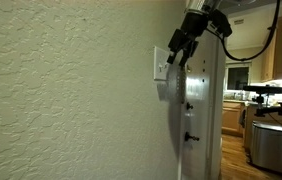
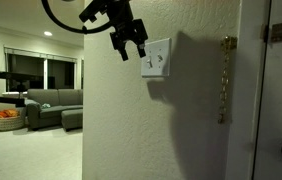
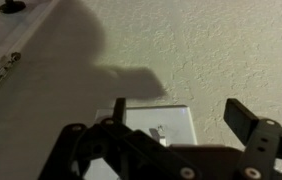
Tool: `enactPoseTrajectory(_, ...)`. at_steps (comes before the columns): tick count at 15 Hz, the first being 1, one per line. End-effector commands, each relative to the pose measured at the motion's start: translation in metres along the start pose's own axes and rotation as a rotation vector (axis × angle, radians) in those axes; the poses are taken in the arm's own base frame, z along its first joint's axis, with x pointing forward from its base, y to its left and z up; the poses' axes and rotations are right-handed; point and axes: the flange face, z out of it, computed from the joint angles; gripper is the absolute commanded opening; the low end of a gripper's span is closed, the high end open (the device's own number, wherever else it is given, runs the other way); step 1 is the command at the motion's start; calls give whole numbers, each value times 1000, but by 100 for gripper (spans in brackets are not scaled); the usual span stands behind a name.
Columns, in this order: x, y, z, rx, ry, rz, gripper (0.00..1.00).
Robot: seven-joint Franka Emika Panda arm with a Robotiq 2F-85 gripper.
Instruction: Turn off the switch on the right
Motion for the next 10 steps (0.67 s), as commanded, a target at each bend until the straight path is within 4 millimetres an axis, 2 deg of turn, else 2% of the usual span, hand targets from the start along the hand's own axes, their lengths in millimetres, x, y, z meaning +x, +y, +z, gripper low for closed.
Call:
enactPoseTrajectory(1, -5, 8, -14, -3, 7, 25, 100)
enactPoseTrajectory(3, 0, 13, -17, -10, 18, 37, 100)
enactPoseTrajectory(4, 4, 16, -19, -13, 26, 44, 91)
enactPoseTrajectory(5, 7, 19, -22, -14, 33, 50, 74)
enactPoseTrajectory(10, 27, 31, -30, -24, 76, 71, 39)
